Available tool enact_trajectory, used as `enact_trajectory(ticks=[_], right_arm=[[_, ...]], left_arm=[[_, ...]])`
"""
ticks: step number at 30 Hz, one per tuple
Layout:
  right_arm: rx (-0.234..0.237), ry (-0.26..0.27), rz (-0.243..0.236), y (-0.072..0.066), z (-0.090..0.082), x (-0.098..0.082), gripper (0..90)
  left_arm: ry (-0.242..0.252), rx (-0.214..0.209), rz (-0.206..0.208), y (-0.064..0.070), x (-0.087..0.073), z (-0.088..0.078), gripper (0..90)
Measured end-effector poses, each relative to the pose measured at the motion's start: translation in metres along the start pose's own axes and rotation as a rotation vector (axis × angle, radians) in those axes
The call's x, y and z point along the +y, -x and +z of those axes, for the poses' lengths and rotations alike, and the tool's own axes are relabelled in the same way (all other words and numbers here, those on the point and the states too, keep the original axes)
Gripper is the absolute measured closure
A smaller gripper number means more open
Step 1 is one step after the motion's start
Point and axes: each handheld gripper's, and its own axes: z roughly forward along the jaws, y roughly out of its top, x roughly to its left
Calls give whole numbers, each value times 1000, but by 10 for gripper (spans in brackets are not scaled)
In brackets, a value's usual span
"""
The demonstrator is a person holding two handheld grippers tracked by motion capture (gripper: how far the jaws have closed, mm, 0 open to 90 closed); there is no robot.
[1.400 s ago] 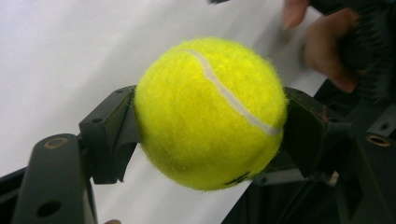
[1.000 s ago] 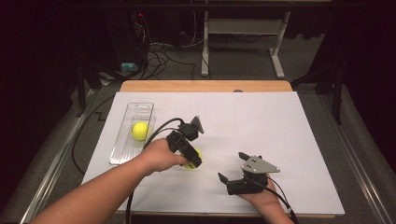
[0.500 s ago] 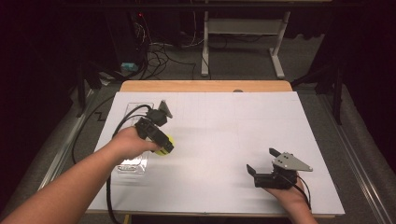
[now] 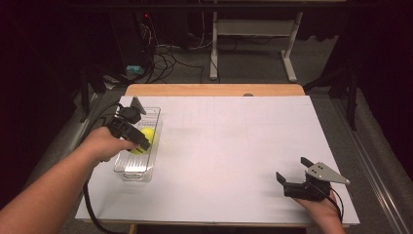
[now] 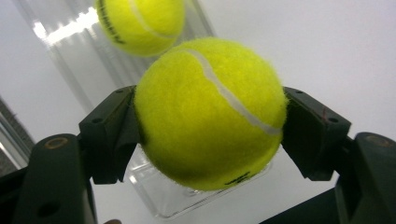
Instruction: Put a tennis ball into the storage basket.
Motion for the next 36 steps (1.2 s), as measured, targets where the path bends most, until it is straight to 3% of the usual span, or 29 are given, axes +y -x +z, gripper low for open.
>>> enact_trajectory(ticks=[10,19,23,24,26,28,36], right_arm=[[1,-2,3,0,1,0,0],[6,-7,0,-2,2,-1,0],[8,-9,6,-2,2,-1,0],[8,-10,3,-2,3,-2,0],[9,-14,5,-2,3,-2,0],[7,-12,5,-2,3,-1,0],[10,-13,-2,-4,3,-1,0]], left_arm=[[-27,11,-25,-12,-6,9,264],[-72,9,-28,-12,-5,41,263],[-70,18,-36,-13,-6,47,260],[-68,22,-33,-13,-6,46,242],[-37,27,-32,-13,-5,40,103],[-30,13,-29,-13,-5,34,19],[10,-1,-1,-1,-4,23,7]])
